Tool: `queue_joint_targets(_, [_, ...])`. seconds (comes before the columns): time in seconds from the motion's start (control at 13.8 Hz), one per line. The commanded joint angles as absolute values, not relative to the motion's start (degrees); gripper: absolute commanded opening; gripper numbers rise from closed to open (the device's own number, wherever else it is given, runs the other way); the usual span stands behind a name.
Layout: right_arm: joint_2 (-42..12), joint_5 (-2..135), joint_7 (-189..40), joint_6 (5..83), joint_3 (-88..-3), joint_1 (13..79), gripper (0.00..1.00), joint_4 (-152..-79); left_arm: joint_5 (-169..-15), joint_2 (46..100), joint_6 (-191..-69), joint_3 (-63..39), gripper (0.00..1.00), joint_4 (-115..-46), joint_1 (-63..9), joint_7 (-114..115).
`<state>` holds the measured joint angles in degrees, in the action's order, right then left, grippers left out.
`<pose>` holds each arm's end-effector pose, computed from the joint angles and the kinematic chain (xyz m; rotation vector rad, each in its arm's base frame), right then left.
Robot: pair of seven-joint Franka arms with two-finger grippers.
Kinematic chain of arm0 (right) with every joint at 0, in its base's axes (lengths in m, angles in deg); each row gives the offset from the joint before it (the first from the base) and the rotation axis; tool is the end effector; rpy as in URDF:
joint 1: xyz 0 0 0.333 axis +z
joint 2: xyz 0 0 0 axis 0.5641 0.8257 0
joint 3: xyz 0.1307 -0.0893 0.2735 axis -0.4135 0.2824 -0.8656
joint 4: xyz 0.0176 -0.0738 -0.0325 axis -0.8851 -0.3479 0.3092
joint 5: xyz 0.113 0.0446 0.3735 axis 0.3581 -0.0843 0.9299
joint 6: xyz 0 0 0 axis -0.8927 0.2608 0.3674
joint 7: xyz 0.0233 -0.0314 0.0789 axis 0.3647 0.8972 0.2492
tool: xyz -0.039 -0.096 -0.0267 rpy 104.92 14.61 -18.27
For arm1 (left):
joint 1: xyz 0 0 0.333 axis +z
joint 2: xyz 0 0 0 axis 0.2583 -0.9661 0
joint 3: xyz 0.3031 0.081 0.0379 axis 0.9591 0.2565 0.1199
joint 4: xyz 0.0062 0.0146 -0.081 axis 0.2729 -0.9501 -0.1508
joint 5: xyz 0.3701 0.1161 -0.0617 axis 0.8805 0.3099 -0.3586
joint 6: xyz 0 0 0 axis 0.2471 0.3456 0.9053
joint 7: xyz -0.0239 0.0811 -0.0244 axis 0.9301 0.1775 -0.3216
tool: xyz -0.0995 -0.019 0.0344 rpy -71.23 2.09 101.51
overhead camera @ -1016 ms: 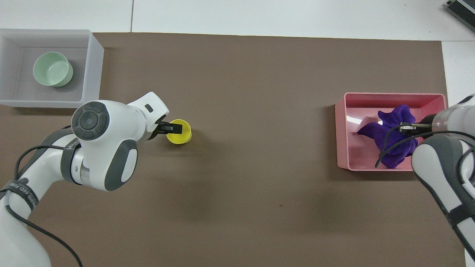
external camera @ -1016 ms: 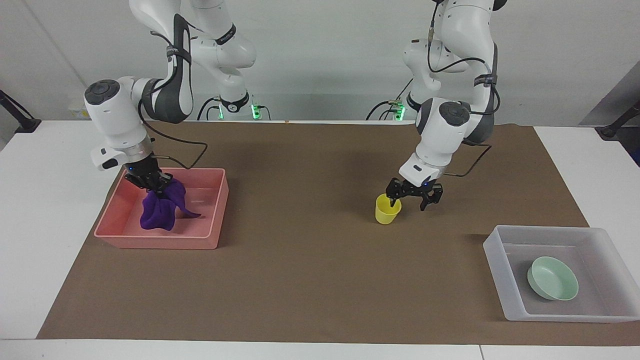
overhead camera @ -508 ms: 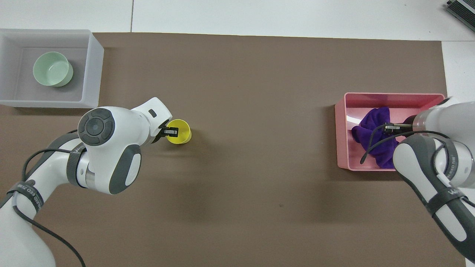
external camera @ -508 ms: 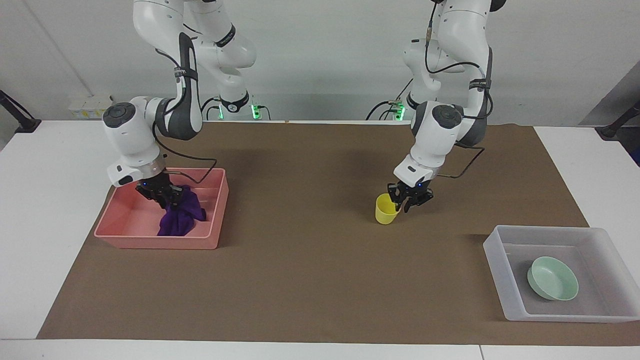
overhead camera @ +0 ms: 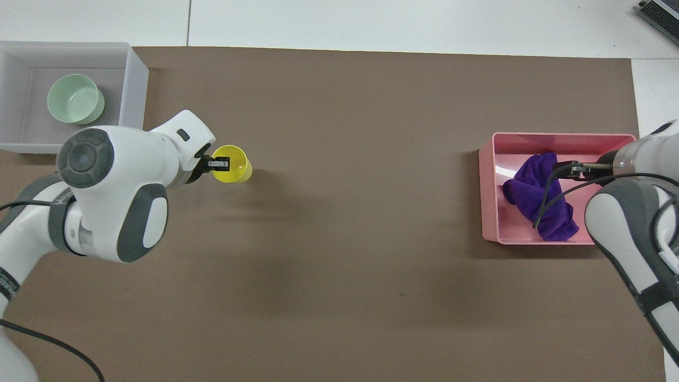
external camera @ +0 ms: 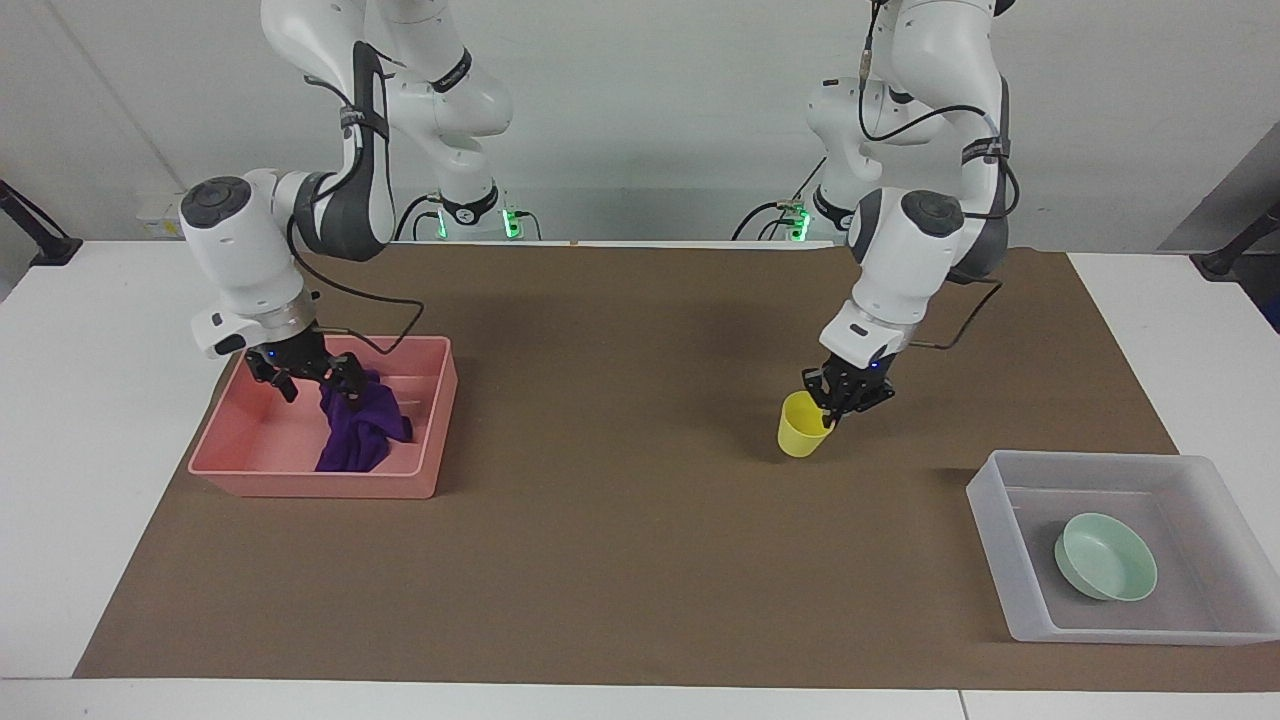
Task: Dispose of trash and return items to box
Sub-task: 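Carry the yellow cup into the clear bin while the right gripper withdraws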
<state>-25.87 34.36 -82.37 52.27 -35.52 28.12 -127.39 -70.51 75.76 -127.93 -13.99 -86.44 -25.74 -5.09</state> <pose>0.5734 -0.0895 0.4303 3.0991 -0.2089 0.1710 0.5800 -0.1658 0.4205 3.0016 -0.0955 0.3454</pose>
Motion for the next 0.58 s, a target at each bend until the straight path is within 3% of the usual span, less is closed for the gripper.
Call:
queue_joint_targets(0.0, [-27.76, 34.73, -83.94, 45.42, -36.12, 28.36, 1.0, -123.3, -69.4, 75.73, -123.11, -14.19, 0.0, -80.24, -20.0, -5.87])
queue_joint_targets(0.36, [-31.01, 33.85, -92.63, 39.43, -36.2, 33.88, 1.0, -122.07, -69.31, 71.08, -116.44, -14.27, 0.0, -67.59, -10.77, -11.57])
queue_joint_targets(0.51, [-31.1, 33.85, -93.97, 33.66, -36.2, 35.21, 1.0, -117.69, -69.4, 69.59, -115.46, -14.27, 0.0, -64.67, -8.04, -12.55])
